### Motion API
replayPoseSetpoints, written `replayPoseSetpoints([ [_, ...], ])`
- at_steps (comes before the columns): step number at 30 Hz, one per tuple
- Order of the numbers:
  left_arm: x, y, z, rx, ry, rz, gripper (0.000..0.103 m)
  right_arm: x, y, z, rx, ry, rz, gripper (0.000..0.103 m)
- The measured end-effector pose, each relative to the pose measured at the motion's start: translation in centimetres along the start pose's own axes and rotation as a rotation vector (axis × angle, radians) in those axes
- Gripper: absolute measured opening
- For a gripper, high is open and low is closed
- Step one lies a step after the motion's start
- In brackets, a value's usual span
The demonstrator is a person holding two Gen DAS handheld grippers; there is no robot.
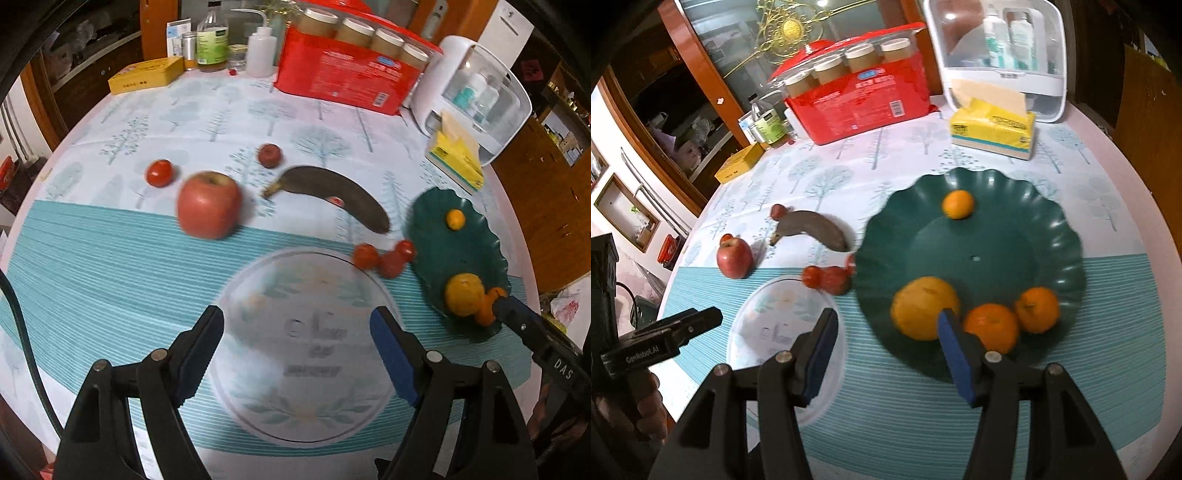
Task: Organize fruits
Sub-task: 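Grasp the red apple with the left gripper while the right gripper grasps a cherry tomato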
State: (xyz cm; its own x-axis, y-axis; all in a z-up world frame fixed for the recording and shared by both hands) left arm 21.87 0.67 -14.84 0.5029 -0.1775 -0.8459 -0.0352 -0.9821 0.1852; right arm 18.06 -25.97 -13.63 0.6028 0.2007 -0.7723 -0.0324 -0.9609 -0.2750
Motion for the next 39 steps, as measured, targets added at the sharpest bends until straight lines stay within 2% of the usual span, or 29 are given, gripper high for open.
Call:
replayPoseSetpoints([
  [8,0.0,-4.4,-3.6,0.06,0.0,0.005,0.081,1.8,-5.3,0.4,0.012,0.017,0.021,0.057],
  [16,1.8,-6.8,-6.9,0.092,-0.006,0.02,0.083,3.8,-8.7,-0.1,0.029,0.052,0.055,0.057],
  [23,4.8,-8.5,-7.3,0.066,-0.039,0.041,0.083,6.3,-11.1,-0.6,-0.013,0.099,0.088,0.056],
  [28,6.5,-9.2,-7.1,0.048,-0.025,0.053,0.083,8.5,-12.3,-0.4,-0.089,0.13,0.118,0.055],
  [35,8.6,-9.7,-7.2,-0.002,-0.005,0.079,0.083,11.3,-13.6,0.4,-0.219,0.132,0.17,0.04],
  [39,9.2,-9.4,-7.1,-0.001,0.015,0.076,0.083,12.3,-13.5,0.5,-0.247,0.113,0.207,0.038],
])
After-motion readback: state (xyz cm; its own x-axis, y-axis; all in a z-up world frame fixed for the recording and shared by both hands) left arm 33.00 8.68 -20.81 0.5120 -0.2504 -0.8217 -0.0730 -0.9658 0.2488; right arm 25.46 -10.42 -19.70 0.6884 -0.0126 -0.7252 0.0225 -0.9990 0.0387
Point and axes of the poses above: each gripper's, at about its wrist camera, not at the fingertips, and x roughly the way its jaws point, y to its right, z to its underside, the point moved 2 cm from there along x, roughly the way its jaws point, and after that the axes turned 6 degrees about y, right-handed, at the moved point
